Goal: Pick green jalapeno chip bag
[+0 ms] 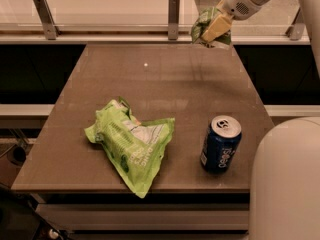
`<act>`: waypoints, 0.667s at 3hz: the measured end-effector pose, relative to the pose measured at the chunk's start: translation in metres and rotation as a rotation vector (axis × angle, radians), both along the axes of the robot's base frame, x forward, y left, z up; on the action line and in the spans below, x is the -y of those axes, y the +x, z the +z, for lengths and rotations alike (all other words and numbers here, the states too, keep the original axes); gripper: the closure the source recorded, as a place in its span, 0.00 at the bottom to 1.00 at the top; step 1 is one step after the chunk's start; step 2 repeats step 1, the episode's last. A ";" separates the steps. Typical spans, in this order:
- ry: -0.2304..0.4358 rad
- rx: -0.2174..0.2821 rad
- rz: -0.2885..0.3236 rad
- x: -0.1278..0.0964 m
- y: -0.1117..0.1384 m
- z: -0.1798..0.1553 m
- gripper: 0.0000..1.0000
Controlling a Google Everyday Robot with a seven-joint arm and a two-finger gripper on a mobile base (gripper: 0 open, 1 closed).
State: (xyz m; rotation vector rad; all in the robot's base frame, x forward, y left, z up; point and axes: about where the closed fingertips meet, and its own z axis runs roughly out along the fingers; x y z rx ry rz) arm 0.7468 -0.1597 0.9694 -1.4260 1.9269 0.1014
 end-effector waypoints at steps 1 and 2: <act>0.035 0.035 0.008 0.006 -0.002 0.015 1.00; 0.035 0.035 0.008 0.006 -0.002 0.015 1.00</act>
Offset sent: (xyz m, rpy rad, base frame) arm 0.0000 0.0000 0.0000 0.0000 0.0000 0.0000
